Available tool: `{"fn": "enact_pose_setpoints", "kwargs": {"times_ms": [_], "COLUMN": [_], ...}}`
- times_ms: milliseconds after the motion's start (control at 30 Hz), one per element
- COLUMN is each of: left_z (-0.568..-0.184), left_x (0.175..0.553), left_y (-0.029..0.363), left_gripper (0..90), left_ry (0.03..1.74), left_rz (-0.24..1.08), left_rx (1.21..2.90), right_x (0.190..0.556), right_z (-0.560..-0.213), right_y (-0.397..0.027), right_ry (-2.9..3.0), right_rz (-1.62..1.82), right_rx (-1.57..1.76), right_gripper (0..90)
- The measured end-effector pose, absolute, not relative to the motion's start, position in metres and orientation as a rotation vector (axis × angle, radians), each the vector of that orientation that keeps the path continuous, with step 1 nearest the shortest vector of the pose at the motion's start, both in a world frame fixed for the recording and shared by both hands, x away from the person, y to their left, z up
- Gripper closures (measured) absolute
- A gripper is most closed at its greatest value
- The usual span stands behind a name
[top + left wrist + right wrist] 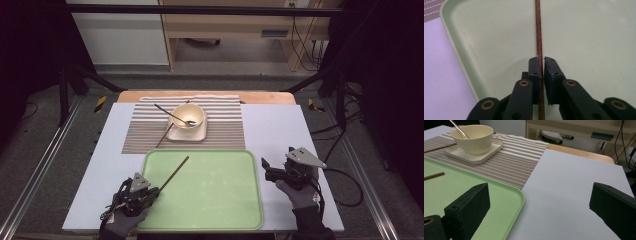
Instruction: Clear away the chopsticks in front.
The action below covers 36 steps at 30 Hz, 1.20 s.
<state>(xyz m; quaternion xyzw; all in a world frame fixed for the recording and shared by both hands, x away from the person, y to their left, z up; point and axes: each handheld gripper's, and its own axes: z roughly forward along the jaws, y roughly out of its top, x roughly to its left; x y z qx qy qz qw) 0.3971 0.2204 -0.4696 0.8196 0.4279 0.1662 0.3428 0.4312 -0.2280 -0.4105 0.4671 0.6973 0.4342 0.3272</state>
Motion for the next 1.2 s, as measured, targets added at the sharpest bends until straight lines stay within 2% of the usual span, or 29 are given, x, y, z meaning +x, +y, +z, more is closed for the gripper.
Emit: {"fn": "enact_pose_setpoints", "kwargs": {"times_ms": [133, 300, 567, 1200], "left_z": [-0.465, -0.458, -0.447, -0.443], "left_x": [0.398, 0.401, 0.414, 0.444], "left_y": [0.223, 0.224, 0.214, 0.186], "left_gripper": [74.8, 73.2, 80.3, 89.5], "left_ry": [1.096, 1.063, 1.022, 0.963], "left_rz": [0.436, 0.46, 0.502, 0.465], "left_rx": [2.1, 2.052, 2.037, 2.048], "right_x": [0.431, 0.431, 0.432, 0.433], "right_z": [-0.411, -0.41, -0.41, -0.412], "right_y": [-0.227, -0.228, -0.226, -0.227], "right_ry": [1.831, 1.827, 1.834, 1.83], "right_rz": [1.138, 1.139, 1.14, 1.136], "right_rx": [1.223, 1.224, 1.218, 1.233], "right_gripper": [3.3, 3.4, 3.4, 3.5]}}
